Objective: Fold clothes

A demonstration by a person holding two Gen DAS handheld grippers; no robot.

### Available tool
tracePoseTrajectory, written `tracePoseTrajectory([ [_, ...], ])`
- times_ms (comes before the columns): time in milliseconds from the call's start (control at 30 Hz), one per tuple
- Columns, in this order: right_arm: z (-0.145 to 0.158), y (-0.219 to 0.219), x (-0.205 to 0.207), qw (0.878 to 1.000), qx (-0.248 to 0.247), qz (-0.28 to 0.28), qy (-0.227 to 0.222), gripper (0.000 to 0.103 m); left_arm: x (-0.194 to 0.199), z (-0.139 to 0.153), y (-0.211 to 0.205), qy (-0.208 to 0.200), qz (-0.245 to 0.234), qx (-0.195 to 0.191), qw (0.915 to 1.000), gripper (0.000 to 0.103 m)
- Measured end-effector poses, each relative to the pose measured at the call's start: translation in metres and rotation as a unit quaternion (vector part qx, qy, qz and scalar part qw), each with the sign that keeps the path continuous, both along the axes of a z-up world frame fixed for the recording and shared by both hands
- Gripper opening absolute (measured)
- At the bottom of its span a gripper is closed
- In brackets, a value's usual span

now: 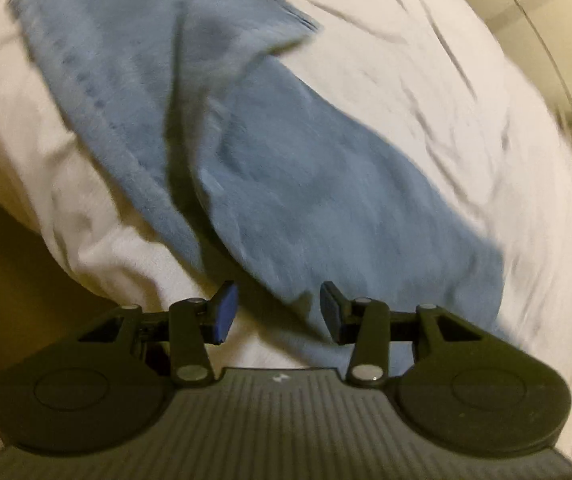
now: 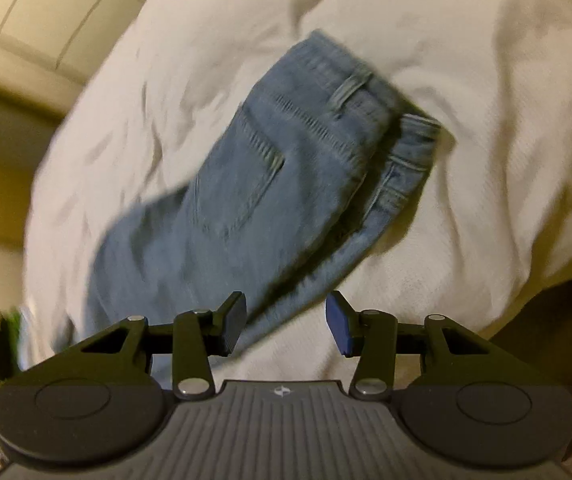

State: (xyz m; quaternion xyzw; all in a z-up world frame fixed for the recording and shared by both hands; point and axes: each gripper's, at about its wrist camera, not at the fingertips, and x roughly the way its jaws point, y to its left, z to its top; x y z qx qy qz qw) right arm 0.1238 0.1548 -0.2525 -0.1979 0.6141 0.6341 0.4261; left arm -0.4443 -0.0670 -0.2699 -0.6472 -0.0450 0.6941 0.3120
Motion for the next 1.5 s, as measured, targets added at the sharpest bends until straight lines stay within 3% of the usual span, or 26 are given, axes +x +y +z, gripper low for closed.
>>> tracePoseTrajectory([
  [133,-0.013,0.011,0.022,0.995,-0.001,-0.087,0.056,0.047,-0.011,-0.015,0.011,-0.012,0.023,0.000,0.9997,0.038],
  [333,-0.034,0.037,0.049,0.981,0.003,-0.179,0.077,0.048,-0.009,-0.027,0.029,-0.002,-0.002,-0.023,0.9997,0.035],
  [500,-0.051,0.063,0.040,0.984,-0.001,-0.169,0.054,0.051,-0.009,-0.034,0.037,0.004,-0.017,-0.031,0.9994,0.034],
  [567,-0.062,0.073,0.034,0.986,-0.014,-0.162,0.044,0.050,-0.010,-0.029,0.039,0.021,-0.031,-0.027,0.9989,0.026],
  [600,-0.066,0.074,0.031,0.986,-0.018,-0.161,0.044,0.046,-0.011,-0.026,0.040,0.030,-0.038,-0.025,0.9985,0.019],
  [633,-0.070,0.075,0.028,0.986,-0.021,-0.161,0.044,0.022,-0.012,-0.022,0.040,0.039,-0.045,-0.022,0.9980,0.016],
  [667,-0.068,0.076,0.025,0.986,-0.017,-0.159,0.044,0.020,-0.012,-0.019,0.041,0.048,-0.052,-0.020,0.9973,0.010],
  [767,-0.036,0.075,0.017,0.992,0.037,-0.123,0.017,0.012,-0.013,-0.007,0.041,0.078,-0.075,-0.009,0.9941,0.007],
  [833,-0.013,0.068,0.020,0.992,0.062,-0.111,0.025,0.011,-0.010,0.005,0.034,0.104,-0.088,0.003,0.9906,0.007],
  [933,0.006,0.055,0.024,0.991,0.077,-0.104,0.028,0.011,-0.012,0.005,0.017,0.105,-0.083,0.008,0.9910,0.007],
  [1133,-0.036,0.054,0.028,0.993,0.034,-0.112,-0.029,0.010,0.002,-0.028,0.016,0.150,-0.113,-0.066,0.9800,0.000],
  [1267,-0.054,0.055,0.019,0.990,0.003,-0.109,-0.087,0.018,0.006,-0.033,0.014,0.153,-0.114,-0.083,0.9780,0.002],
  [1300,-0.050,0.055,0.015,0.989,-0.001,-0.101,-0.108,0.032,0.008,-0.029,0.015,0.155,-0.118,-0.084,0.9772,0.004],
  [1333,-0.045,0.055,0.011,0.987,-0.004,-0.092,-0.131,0.053,0.009,-0.025,0.015,0.156,-0.122,-0.084,0.9765,0.005],
  [1367,-0.040,0.055,0.007,0.985,-0.008,-0.082,-0.153,0.059,0.011,-0.020,0.013,0.158,-0.123,-0.085,0.9761,0.006],
  [1467,-0.019,0.046,-0.014,0.974,0.006,-0.019,-0.228,0.061,0.014,-0.002,0.005,0.163,-0.117,-0.098,0.9748,0.014],
  [1500,-0.013,0.039,-0.021,0.973,0.009,-0.004,-0.230,0.062,0.016,0.005,0.003,0.168,-0.116,-0.099,0.9739,0.016],
])
